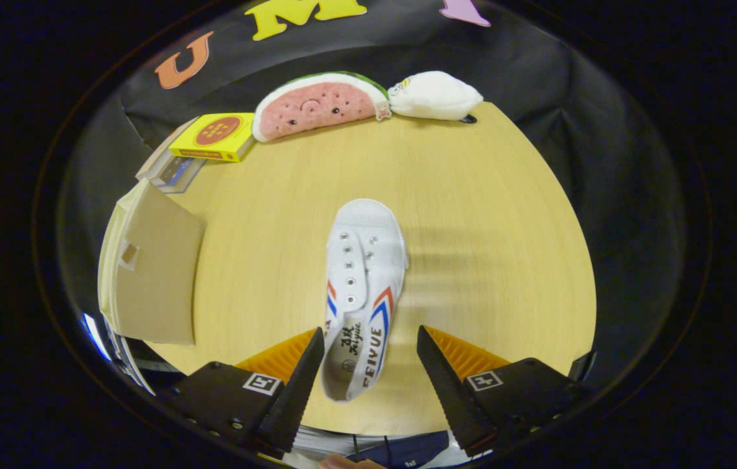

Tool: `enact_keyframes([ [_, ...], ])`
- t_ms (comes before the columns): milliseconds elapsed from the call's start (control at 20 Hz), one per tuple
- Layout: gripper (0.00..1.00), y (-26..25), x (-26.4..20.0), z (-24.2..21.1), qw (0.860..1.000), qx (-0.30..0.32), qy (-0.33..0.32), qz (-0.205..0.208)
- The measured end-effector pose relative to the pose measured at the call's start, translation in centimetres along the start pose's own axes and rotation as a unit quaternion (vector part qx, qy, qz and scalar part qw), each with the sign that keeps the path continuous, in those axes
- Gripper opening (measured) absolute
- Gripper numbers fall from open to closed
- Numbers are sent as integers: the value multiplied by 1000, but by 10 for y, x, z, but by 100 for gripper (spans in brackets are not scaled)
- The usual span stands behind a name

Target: Open the storage box then place both shoes into the box .Put the left shoe in first, then the right shoe, with the right side of both shoes facing outward in a uniform manner.

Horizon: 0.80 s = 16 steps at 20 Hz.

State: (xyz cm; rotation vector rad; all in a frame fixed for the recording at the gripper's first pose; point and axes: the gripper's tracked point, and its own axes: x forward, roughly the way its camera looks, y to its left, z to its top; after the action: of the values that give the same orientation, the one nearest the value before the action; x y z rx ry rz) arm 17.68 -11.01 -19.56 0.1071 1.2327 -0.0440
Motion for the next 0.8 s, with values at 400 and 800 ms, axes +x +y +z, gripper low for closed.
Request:
enact_keyframes([
  [400, 44, -1, 44, -1, 998, -24, 53, -27],
  [800, 0, -7, 44, 8, 998, 50, 39, 24],
])
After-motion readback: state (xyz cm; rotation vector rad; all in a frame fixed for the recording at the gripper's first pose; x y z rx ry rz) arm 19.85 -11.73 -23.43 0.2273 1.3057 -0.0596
